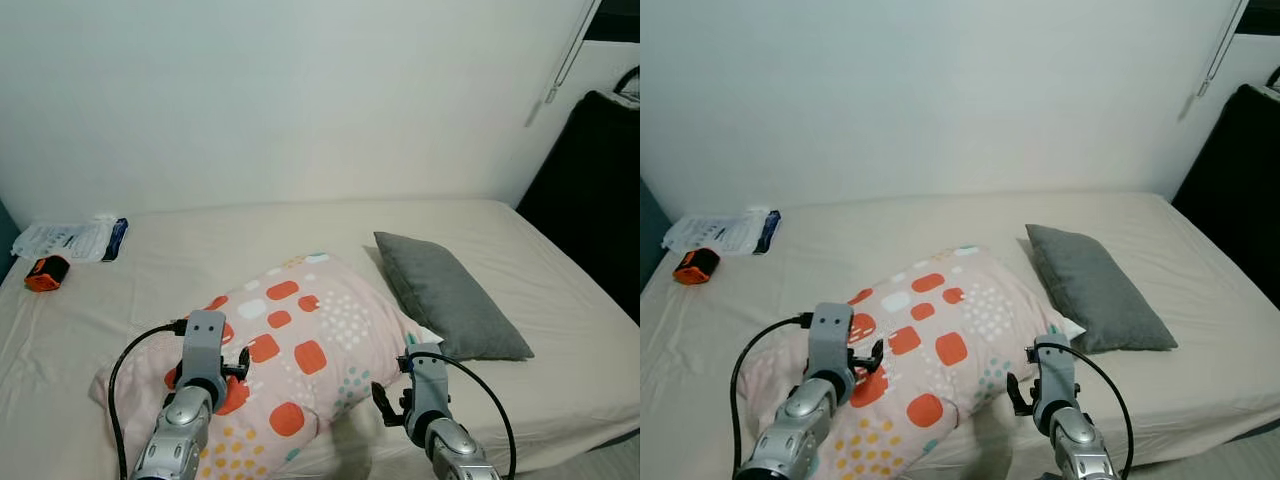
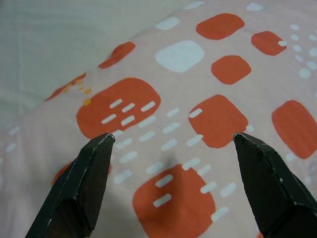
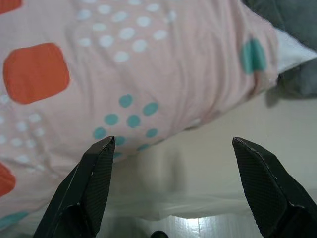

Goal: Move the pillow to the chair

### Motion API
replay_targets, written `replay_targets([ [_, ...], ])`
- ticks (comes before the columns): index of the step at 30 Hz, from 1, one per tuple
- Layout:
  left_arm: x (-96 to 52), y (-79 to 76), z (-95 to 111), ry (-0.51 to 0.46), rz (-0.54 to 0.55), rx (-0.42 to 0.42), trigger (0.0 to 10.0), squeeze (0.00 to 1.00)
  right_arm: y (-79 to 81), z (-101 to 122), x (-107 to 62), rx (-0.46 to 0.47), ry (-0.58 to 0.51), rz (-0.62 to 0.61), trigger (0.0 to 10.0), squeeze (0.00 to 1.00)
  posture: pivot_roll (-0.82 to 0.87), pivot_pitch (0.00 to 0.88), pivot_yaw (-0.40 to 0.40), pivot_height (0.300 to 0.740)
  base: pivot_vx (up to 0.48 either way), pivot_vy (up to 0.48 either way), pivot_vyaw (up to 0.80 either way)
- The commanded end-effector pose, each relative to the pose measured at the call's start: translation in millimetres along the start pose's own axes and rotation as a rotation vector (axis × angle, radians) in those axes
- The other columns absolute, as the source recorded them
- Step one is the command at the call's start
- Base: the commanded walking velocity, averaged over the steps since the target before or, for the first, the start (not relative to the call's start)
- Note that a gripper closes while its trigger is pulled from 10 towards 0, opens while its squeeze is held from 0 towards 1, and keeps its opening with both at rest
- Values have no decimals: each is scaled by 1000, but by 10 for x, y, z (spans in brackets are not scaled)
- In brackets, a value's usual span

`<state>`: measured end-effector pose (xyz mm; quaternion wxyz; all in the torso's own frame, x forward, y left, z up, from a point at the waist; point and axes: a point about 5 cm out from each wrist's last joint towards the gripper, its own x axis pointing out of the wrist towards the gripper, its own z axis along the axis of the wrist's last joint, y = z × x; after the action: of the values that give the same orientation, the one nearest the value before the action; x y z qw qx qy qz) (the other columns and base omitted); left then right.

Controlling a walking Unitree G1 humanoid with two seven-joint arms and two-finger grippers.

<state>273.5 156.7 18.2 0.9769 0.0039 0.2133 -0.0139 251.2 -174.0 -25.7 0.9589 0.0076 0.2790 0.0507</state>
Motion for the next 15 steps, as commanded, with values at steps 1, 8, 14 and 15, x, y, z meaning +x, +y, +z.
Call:
replay_targets([
  [1,12,16,-22,19,10,28,10000,0,13,-5,13,17,3,-13,10000,0,63,0,-39,740,0,0,0],
  [8,27,-42,-26,34,-37,69,10000,0,55,9,34,73,-2,11,10000,0,63,0,-16,740,0,0,0],
  [14,60,-63,12,27,-51,70,10000,0,51,37,22,26,-24,18,10000,0,37,0,11,740,0,0,0],
  [15,72,-77,13,28,-59,73,10000,0,37,34,19,30,-23,9,10000,0,40,0,13,740,0,0,0],
])
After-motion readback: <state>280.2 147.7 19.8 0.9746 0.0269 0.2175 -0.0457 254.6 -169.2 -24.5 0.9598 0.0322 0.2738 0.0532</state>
